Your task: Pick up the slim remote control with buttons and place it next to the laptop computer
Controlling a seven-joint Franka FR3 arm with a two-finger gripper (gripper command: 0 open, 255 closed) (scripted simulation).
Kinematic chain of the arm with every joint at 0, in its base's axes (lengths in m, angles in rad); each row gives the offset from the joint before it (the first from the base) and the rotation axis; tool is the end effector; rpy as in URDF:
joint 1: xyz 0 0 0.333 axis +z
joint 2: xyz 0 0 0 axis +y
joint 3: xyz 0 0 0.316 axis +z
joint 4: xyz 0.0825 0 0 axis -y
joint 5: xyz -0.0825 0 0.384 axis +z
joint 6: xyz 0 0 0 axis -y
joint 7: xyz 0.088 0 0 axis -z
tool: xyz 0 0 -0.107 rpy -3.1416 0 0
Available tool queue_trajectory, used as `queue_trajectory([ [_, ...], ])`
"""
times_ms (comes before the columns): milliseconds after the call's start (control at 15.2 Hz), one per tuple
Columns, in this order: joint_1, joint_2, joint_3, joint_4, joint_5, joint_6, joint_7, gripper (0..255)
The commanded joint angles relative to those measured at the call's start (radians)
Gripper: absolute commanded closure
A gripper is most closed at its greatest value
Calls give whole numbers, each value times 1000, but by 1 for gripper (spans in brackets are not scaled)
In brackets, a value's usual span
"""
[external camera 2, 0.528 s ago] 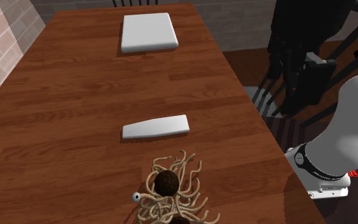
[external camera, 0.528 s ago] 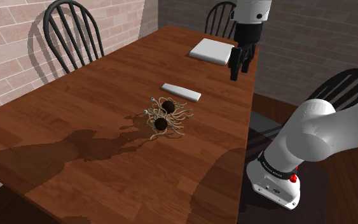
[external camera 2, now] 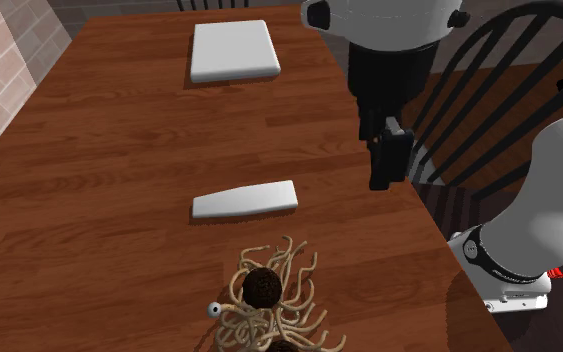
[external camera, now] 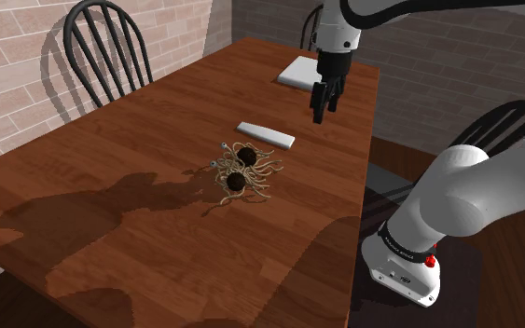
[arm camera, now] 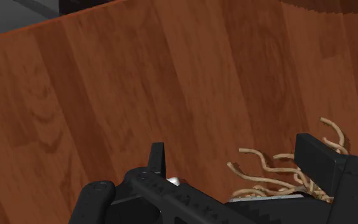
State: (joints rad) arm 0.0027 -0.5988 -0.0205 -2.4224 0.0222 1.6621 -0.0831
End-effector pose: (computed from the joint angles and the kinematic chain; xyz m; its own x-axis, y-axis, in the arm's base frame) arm 0.3521 -0.0048 0.5046 0.9851 0.0688 -0.1576 0.0622 -0.9970 -0.0463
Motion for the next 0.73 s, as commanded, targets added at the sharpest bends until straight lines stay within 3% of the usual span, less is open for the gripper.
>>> queue_trajectory([
  [0,1,47,-10,-9,-12,75,-32,0],
  [660,15,381,-38,80,-36,399,-159,0],
])
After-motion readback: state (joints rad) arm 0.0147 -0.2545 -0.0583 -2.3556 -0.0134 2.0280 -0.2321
